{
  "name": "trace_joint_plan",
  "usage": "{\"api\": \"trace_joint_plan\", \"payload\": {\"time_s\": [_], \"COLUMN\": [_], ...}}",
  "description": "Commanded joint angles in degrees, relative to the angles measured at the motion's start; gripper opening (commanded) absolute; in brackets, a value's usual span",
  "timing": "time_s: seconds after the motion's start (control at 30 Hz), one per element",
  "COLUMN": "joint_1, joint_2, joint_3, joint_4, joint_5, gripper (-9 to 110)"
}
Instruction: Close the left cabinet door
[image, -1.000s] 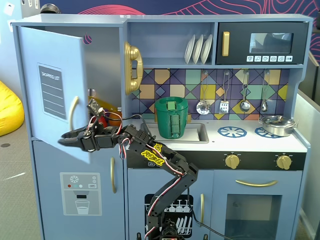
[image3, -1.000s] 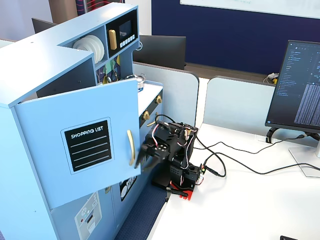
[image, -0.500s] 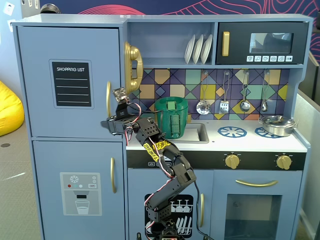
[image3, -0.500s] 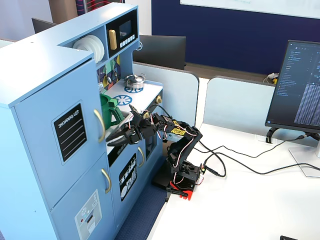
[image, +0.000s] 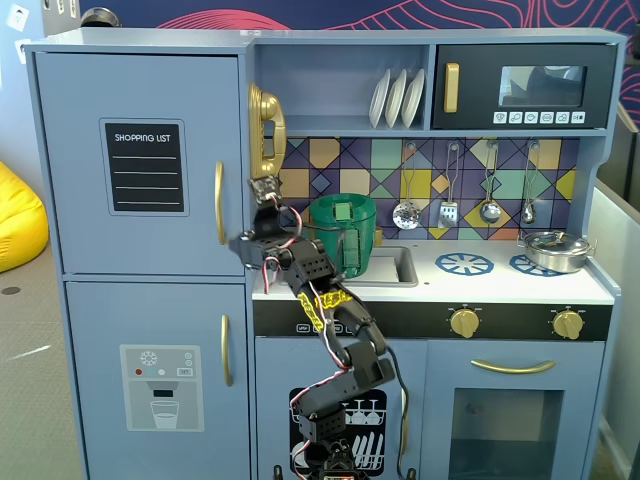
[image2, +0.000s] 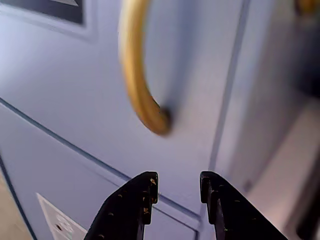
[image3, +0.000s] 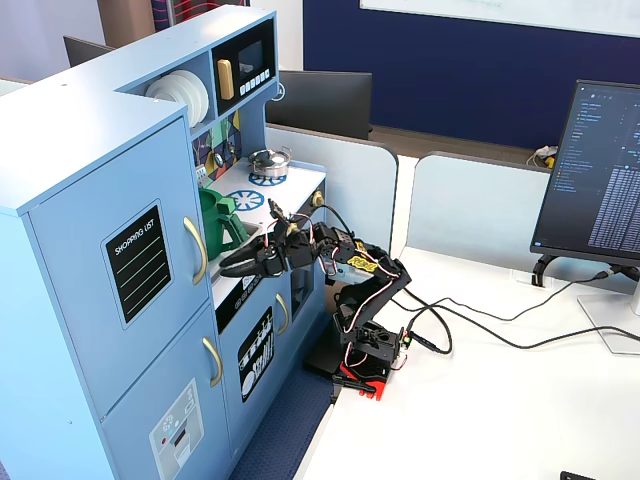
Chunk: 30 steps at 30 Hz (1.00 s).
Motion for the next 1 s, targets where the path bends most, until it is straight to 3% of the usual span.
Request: {"api": "trace_joint_plan", "payload": {"time_s": [0.0,0.53,0.97], "joint_1": [4.92,29.53,34.89], "joint_2": [6.59,28.39,39.37], "joint_3": [4.48,38.32,61.87], "joint_4": [2.11,21.71,32.34], "joint_5": [1.32,2.2,7.21], "gripper": [0,0,0]}}
